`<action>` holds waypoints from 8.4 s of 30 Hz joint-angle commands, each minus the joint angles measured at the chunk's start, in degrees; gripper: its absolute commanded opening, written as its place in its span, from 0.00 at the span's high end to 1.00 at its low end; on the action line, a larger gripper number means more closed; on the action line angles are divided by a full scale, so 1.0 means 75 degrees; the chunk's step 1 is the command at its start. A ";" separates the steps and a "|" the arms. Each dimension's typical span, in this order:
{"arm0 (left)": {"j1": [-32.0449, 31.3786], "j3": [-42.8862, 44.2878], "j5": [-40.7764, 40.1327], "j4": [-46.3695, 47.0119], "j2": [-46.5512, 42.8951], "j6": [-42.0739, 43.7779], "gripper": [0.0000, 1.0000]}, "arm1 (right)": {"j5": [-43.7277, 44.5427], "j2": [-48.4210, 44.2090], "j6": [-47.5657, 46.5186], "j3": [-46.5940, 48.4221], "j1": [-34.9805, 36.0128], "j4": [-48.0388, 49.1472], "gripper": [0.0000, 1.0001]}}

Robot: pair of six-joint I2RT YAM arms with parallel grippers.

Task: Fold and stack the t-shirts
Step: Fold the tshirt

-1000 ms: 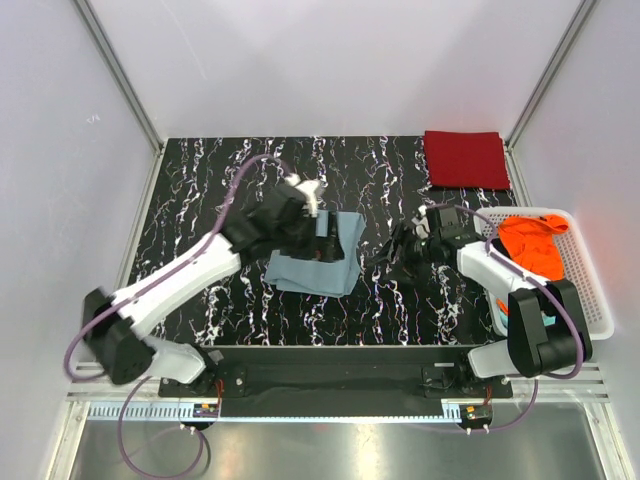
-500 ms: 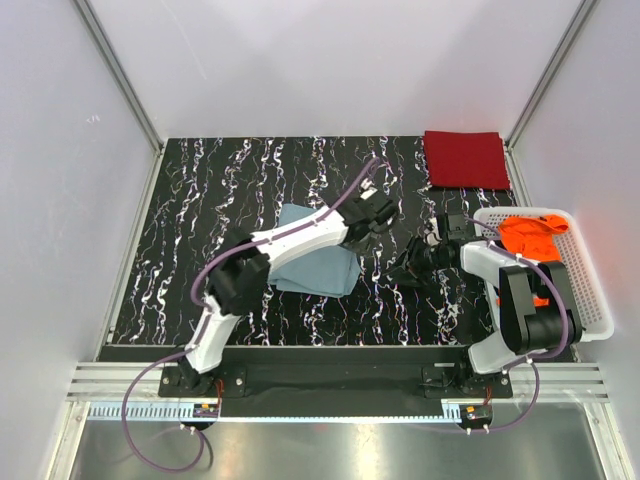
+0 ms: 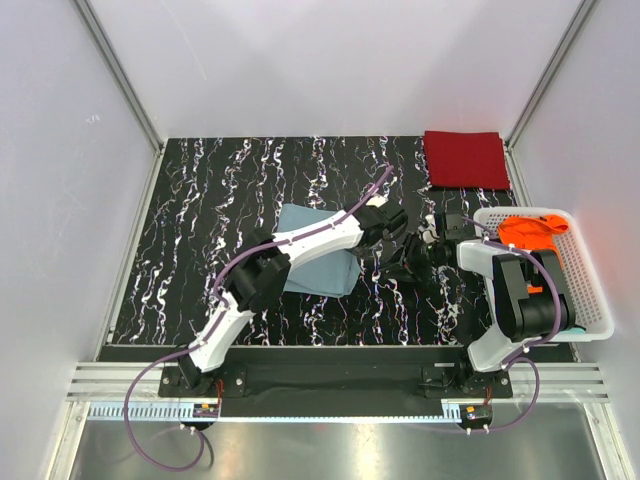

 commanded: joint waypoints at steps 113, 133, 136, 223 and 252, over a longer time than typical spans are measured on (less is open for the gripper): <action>0.4199 -0.8094 0.8171 0.5651 -0.5347 0.0217 0.59 | -0.0155 0.2193 -0.0673 0.3489 0.2298 -0.1883 0.72; 0.4199 -0.8249 0.8616 0.4398 -0.6742 0.0416 0.45 | -0.0072 0.0740 -0.0194 0.2619 0.1887 -0.1754 0.67; 0.4199 -0.8166 0.8710 0.4409 -0.6320 0.0545 0.47 | -0.0131 0.1161 -0.0076 0.3308 0.1899 -0.1754 0.64; 0.0964 -0.8941 0.7867 0.5292 -0.8287 -0.3772 0.25 | 0.1463 -0.1838 0.1295 -0.0919 0.1559 -0.0913 0.39; 0.4129 -0.7849 0.9085 0.5380 -0.6836 -0.1269 0.38 | 0.2192 0.2453 -0.1353 0.5294 0.1161 -0.3488 0.44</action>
